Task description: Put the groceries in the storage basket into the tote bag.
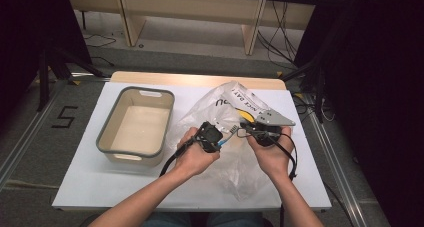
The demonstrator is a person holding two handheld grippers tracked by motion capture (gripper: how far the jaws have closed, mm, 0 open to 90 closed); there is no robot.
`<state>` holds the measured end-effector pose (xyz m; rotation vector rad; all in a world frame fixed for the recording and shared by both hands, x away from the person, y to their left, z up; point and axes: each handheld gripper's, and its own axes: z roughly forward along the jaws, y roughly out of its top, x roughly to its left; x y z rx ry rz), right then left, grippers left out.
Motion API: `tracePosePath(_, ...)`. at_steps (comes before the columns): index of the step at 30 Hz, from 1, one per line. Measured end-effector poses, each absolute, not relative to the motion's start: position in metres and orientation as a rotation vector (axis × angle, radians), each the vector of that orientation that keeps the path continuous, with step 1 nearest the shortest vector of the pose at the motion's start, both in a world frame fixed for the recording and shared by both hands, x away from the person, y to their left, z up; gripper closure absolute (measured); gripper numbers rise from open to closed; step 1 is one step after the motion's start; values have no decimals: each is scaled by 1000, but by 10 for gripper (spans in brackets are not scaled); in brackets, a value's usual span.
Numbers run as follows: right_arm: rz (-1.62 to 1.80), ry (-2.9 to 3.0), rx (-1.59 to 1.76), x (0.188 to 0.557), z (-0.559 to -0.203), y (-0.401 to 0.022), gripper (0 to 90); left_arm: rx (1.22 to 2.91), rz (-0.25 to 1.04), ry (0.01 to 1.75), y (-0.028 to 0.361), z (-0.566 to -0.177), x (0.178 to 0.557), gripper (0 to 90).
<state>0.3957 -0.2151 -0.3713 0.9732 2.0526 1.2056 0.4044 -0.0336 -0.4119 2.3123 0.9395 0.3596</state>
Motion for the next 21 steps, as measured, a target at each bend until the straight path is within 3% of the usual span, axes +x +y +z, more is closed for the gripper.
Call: tracePosePath(21, 1202, 2054, 973, 396, -372, -216, 900, 2282, 421, 954, -54, -422, 414, 817)
